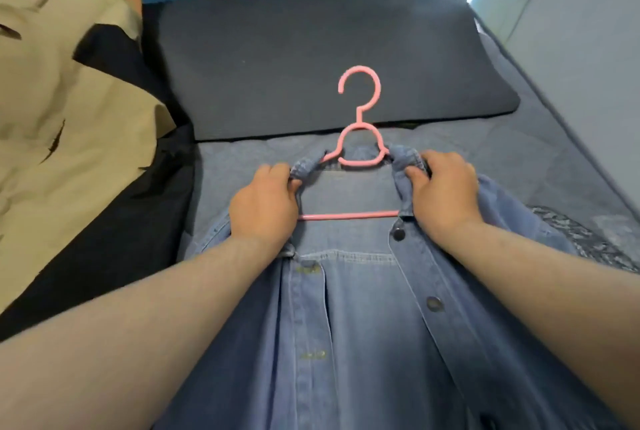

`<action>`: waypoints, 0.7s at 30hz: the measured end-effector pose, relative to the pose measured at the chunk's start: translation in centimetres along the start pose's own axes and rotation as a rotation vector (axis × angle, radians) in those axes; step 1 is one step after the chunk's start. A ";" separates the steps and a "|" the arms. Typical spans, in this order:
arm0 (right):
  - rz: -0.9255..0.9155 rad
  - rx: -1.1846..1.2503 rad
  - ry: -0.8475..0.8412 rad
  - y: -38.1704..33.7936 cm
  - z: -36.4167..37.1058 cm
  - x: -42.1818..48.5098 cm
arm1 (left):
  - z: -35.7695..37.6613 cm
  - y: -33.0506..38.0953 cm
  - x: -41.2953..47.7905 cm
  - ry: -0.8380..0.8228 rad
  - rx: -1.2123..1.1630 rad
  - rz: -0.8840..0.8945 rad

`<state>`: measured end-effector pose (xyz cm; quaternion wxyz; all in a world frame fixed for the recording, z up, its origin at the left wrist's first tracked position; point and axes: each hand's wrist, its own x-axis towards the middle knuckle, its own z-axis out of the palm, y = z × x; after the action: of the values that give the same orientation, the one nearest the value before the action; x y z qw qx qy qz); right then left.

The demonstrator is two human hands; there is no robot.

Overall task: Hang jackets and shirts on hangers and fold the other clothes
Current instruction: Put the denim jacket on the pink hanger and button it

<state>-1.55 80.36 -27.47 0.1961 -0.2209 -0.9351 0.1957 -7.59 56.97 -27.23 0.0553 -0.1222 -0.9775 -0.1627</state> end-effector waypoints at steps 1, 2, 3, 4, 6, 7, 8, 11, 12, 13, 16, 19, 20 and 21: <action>-0.009 -0.010 0.007 -0.7 0.7 2.7 | 0.2 0.0 2.7 0.009 -0.008 0.000; -0.024 -0.014 0.011 -1.1 1.6 4.9 | 0.5 -0.2 5.2 0.018 -0.025 0.005; -0.033 -0.023 0.011 -1.2 2.7 6.6 | 0.9 -0.4 7.3 0.028 -0.041 0.016; -0.036 -0.045 0.001 -1.0 4.0 7.5 | 1.7 -0.9 8.7 0.034 -0.049 0.025; -0.047 -0.116 -0.007 0.3 6.8 7.2 | 3.5 -1.7 9.7 0.048 -0.052 0.025; -0.048 -0.152 0.001 1.0 7.8 6.9 | 4.5 -2.0 9.9 0.065 -0.049 0.028; -0.051 -0.180 0.004 1.4 8.5 6.8 | 5.2 -2.4 10.1 0.084 -0.047 0.027; -0.072 -0.214 -0.023 1.4 8.9 7.5 | 5.4 -2.4 10.5 0.093 -0.103 -0.009; -0.069 -0.218 -0.038 1.4 8.8 7.6 | 5.2 -2.3 10.6 0.089 -0.117 -0.014; -0.061 -0.208 -0.048 1.2 8.6 7.5 | 5.1 -2.3 10.5 0.084 -0.120 -0.014; -0.039 -0.149 -0.064 0.7 8.4 6.7 | 5.0 -2.2 10.2 0.076 -0.112 -0.006; -0.015 -0.141 -0.068 0.8 8.2 7.2 | 5.2 -2.0 10.5 0.081 -0.096 -0.026; 0.002 -0.139 -0.086 0.8 8.2 7.1 | 5.2 -2.0 10.5 0.075 -0.090 -0.036; 0.020 -0.135 -0.109 0.7 8.1 7.2 | 5.2 -1.9 10.5 0.064 -0.084 -0.041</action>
<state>-10.91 82.19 -32.69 0.1274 -0.2320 -0.9532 0.1458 -18.60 59.27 -31.15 0.0781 -0.0993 -0.9699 -0.2083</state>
